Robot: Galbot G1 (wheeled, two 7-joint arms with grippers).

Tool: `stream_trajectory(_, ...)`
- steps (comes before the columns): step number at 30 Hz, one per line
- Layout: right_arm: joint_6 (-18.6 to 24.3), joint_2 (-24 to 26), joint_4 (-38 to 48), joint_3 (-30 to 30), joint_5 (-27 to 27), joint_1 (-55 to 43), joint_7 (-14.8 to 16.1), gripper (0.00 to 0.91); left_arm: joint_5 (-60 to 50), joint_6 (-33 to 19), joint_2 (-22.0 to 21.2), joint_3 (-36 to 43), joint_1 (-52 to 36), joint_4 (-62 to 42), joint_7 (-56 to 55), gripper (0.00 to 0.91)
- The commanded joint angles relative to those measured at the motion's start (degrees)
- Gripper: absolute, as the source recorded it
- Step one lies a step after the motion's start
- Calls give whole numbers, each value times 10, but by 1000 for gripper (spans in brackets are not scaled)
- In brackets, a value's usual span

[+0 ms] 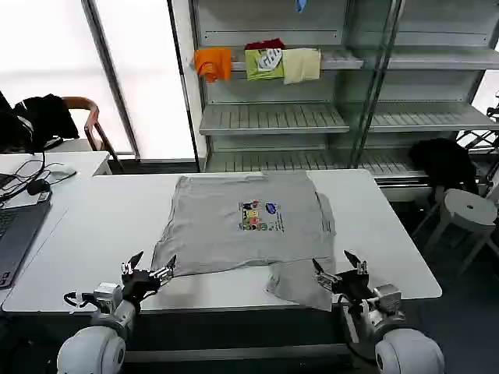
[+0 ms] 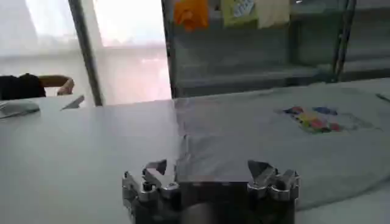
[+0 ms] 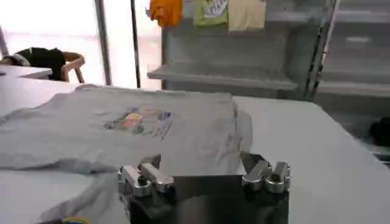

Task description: Fold and organize the clothes.

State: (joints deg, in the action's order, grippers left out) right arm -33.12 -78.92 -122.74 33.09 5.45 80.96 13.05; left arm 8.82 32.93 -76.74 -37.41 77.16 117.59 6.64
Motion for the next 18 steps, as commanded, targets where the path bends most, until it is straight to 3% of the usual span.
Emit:
stream_trajectory(1, 0, -3, -3, -5, -20, 38, 4, 907, -7, 0, 4, -1, 26, -19, -5, 907)
stream_trajectory(9, 0, -14, 9, -16, -37, 38, 5, 907, 1, 0, 3, -9, 20, -27, -7, 907)
stream_trajectory(14, 0, -16, 14, -20, -39, 35, 5, 524, 7, 0, 4, -13, 14, -38, -7, 907)
stream_trajectory(15, 0, -16, 14, -20, -39, 35, 5, 383, 7, 0, 4, -13, 14, -39, -7, 867)
stream_trajectory(16, 0, -16, 15, -20, -40, 35, 5, 322, 7, 0, 4, -12, 15, -38, -7, 806)
stream_trajectory(17, 0, -16, 16, -20, -40, 35, 5, 151, 7, -1, 4, -10, 17, -37, -6, 746)
stream_trajectory(18, 0, -16, 17, -20, -40, 35, 5, 111, 7, -1, 3, -8, 19, -36, -6, 705)
